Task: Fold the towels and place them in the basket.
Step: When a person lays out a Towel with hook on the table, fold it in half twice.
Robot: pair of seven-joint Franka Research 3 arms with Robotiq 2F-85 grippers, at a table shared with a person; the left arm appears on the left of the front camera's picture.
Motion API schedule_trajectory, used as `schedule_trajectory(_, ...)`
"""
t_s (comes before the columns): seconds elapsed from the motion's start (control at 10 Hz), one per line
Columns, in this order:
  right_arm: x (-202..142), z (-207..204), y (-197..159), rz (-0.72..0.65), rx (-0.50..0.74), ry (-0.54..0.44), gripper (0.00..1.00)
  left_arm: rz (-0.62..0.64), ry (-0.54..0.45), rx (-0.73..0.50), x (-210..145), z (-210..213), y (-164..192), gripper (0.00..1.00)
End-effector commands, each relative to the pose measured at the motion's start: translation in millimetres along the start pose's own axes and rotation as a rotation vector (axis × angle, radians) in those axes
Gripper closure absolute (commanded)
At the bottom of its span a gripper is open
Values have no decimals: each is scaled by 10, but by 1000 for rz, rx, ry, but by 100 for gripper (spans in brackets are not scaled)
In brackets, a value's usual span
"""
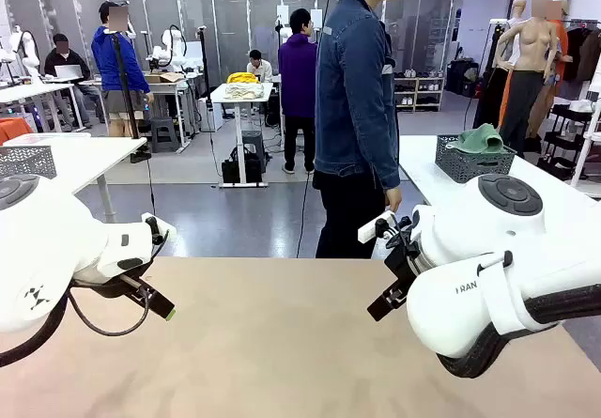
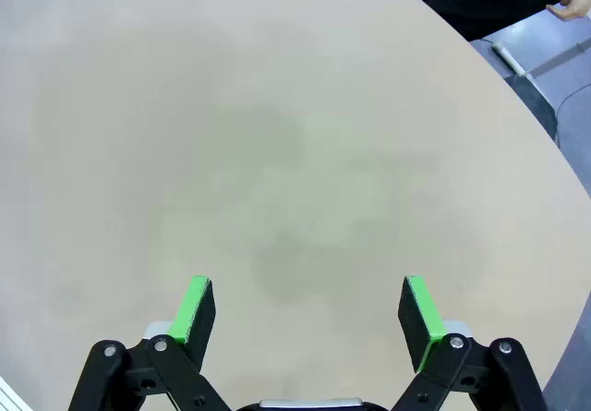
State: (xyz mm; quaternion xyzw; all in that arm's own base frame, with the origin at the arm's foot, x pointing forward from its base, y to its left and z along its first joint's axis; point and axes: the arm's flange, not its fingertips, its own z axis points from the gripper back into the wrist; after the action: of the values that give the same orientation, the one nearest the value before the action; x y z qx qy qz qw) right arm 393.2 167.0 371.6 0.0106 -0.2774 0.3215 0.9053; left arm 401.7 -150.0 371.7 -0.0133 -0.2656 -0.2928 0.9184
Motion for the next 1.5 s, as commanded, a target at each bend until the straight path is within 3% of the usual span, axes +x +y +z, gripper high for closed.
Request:
schedule_trajectory(0.0,0,0,0,0,0,0,0,0,0,0,1,0,-1,0)
schedule_trajectory(1.1,0,0,1,2,0,0,0,-1,0,0,1,0,-5,0)
schedule_trajectory(1.4,-6,458,-389,110,52,-44,0,-138,-107,-54,179,342,300,0)
